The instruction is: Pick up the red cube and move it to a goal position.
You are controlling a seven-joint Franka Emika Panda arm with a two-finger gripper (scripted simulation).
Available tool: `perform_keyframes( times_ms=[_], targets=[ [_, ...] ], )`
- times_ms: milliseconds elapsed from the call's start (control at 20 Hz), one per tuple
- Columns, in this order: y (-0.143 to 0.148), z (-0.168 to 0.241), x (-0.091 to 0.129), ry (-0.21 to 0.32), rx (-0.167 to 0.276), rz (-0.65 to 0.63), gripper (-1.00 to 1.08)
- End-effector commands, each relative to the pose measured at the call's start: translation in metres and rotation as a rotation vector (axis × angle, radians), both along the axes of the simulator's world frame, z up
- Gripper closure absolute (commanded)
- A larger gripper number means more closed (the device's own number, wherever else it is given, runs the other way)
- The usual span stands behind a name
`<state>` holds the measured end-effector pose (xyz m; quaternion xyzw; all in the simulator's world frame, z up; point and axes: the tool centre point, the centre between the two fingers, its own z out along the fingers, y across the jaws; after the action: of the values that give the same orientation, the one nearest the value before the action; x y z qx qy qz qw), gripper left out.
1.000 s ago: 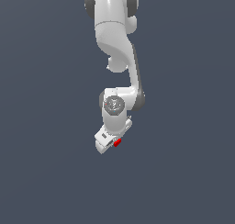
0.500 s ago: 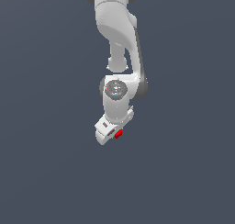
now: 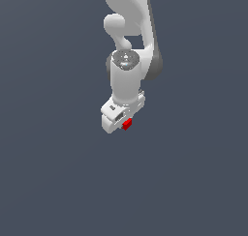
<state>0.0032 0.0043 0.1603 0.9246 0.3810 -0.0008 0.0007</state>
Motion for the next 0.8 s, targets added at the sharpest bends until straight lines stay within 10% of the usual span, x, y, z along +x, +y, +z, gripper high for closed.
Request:
perform_keyframes(
  times_ms=[0,750],
  targets=[
    [0.003,0.023,-0.01,-0.001,0.0,0.0,1.08],
    [0.017,0.146,-0.059,-0.001,0.002,0.001,1.08]
  ],
)
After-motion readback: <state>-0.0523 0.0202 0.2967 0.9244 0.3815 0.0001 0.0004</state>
